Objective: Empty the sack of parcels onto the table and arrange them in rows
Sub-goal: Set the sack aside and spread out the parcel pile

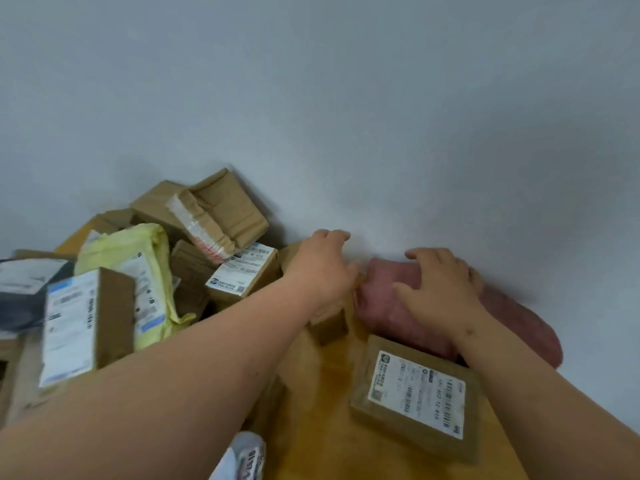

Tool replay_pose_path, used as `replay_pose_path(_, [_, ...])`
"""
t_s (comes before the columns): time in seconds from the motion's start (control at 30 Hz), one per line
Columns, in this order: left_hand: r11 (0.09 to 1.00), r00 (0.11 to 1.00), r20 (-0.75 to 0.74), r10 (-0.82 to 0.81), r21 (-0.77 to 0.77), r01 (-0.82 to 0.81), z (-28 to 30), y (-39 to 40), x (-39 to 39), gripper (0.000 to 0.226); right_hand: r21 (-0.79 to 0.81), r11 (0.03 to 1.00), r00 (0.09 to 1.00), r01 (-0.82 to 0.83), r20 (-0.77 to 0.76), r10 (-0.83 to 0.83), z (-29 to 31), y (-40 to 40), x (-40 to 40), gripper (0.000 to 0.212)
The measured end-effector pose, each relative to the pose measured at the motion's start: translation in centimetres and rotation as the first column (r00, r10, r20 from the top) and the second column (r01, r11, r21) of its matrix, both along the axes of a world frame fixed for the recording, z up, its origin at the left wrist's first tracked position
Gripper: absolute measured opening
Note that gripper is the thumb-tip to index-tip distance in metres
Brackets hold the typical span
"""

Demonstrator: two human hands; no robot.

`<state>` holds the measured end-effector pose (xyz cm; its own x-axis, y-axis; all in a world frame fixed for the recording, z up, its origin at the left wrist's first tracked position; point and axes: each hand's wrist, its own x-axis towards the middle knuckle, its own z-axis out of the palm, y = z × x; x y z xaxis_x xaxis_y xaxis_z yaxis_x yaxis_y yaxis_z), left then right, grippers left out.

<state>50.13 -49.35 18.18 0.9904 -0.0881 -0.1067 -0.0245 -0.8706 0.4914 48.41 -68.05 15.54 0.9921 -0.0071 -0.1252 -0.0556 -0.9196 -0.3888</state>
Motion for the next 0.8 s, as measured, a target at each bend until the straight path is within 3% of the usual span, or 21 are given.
replay_pose_path(0.1, [0.999, 0.993, 0.120, 0.005, 0.041, -0.010, 4.0, 4.9, -2.0, 0.051, 0.034, 0.988, 0.985, -0.153, 0.080, 0.150, 1.9, 6.3, -1.5, 0.053])
replay_pose_path(0.27, [0.981, 0.947, 0.269, 0.176, 0.036, -0.192, 9.5, 16.9, -4.4, 0.050, -0.001, 0.926, 0.916, -0.379, 0.146, 0.375, 4.2, 16.7, -4.2, 0.050])
replay_pose_path(0.43, [0.914, 0.927, 0.180, 0.329, 0.187, -0.361, 9.2, 30.1, -7.0, 0.057, 0.006, 0.850, 0.826, -0.527, 0.236, 0.511, 6.4, 28.5, -6.2, 0.055])
replay_pose_path(0.6, [0.881, 0.946, 0.158, 0.282, 0.348, -0.321, 6.8, 37.3, -10.4, 0.054, -0.129, 0.739, 0.721, -0.661, 0.163, 0.673, 6.5, 39.1, -7.8, 0.077])
replay_pose_path(0.8, [0.890, 0.968, 0.111, 0.226, 0.381, -0.251, 5.1, 41.4, -10.3, 0.051, -0.373, 0.621, 0.679, -0.690, -0.036, 0.733, 4.1, 42.4, -8.2, 0.099])
